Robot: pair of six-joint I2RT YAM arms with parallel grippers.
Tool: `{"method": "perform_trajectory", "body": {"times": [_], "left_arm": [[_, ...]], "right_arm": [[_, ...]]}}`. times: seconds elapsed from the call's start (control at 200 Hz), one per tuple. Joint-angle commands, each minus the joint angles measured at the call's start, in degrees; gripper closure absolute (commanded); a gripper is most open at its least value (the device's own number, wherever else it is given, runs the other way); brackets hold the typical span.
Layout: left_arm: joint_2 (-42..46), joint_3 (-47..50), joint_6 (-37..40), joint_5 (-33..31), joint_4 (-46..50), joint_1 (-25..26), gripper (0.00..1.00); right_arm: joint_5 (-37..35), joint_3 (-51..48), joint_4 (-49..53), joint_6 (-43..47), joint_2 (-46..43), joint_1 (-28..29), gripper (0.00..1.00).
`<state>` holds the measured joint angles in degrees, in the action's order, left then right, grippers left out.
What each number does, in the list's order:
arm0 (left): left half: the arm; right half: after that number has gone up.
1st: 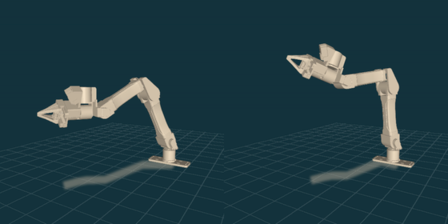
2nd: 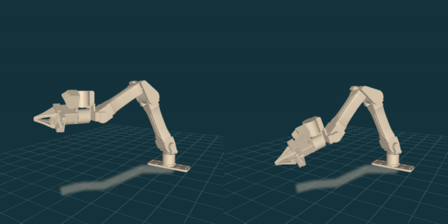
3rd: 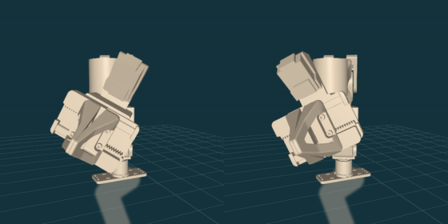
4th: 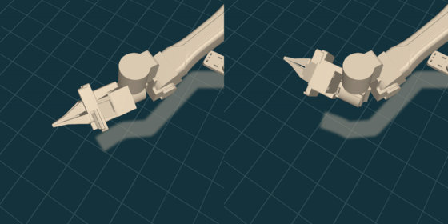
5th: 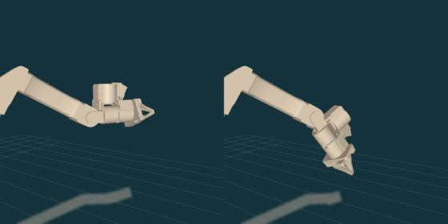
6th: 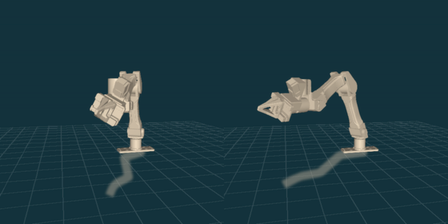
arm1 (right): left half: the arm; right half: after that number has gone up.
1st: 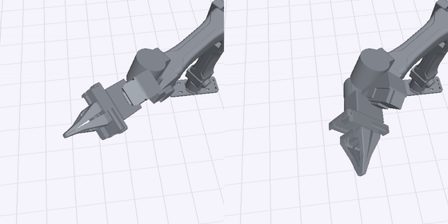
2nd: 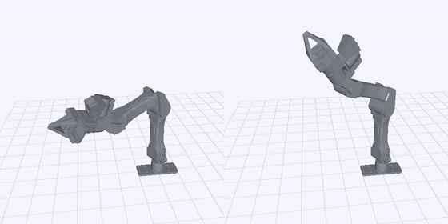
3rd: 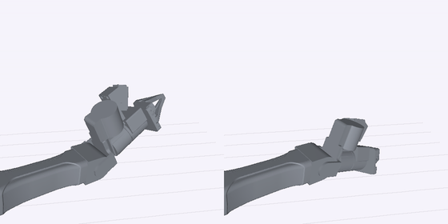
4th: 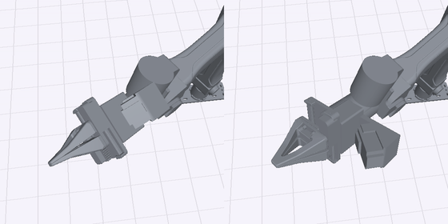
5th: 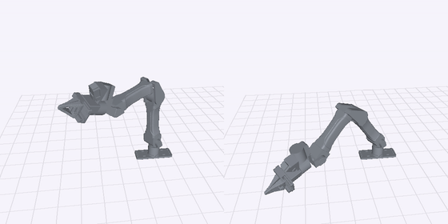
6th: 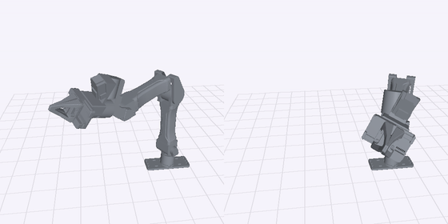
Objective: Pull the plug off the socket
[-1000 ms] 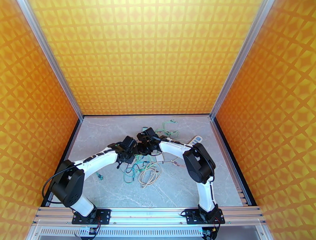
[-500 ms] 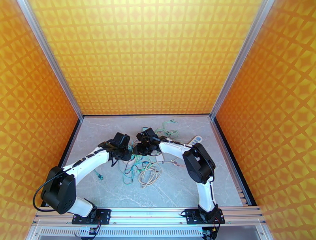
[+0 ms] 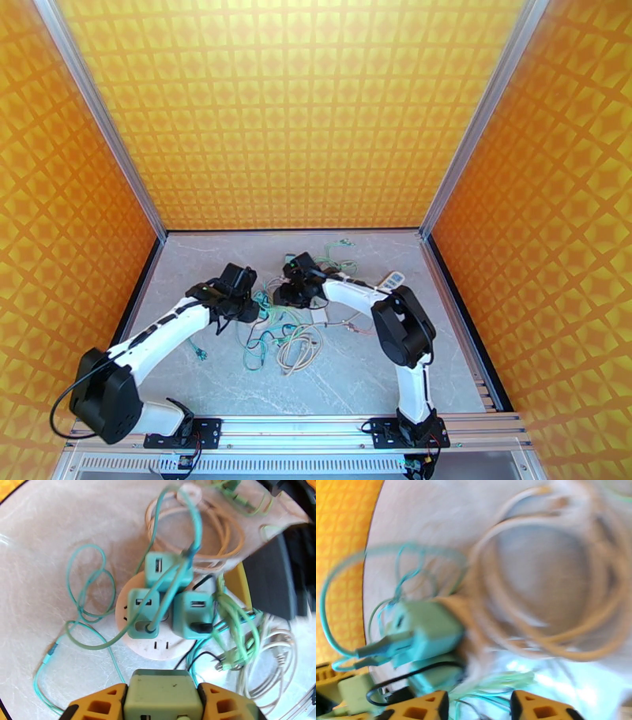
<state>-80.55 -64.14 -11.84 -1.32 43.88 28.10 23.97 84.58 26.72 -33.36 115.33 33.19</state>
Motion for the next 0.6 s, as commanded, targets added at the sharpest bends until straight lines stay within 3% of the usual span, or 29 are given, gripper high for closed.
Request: {"method": "perform_trajectory", "body": {"times": [0.0, 0.205, 0.46, 0.595], "left_arm": [[1.8, -3.6, 1.1, -0.8, 2.9, -0.3, 0.96], [1.1, -7.6, 2.3, -0.8, 5.3, 2.2, 0.94], [-2.3, -10.2, 2.0, -1.4, 5.5, 8.5, 0.95], [-4.6, -11.6, 1.0, -1.8, 5.2, 14.3, 0.95]], "right_arm": [[-3.7, 1.9, 3.1, 2.1, -4.5, -1.9, 0.42], [-9.0, -1.3, 3.9, 4.3, -10.8, -5.0, 0.20], [-14.0, -13.4, 0.1, 0.5, -21.6, -11.7, 0.13], [-19.1, -18.3, 1.4, 0.0, -27.6, -14.2, 0.02]]}}
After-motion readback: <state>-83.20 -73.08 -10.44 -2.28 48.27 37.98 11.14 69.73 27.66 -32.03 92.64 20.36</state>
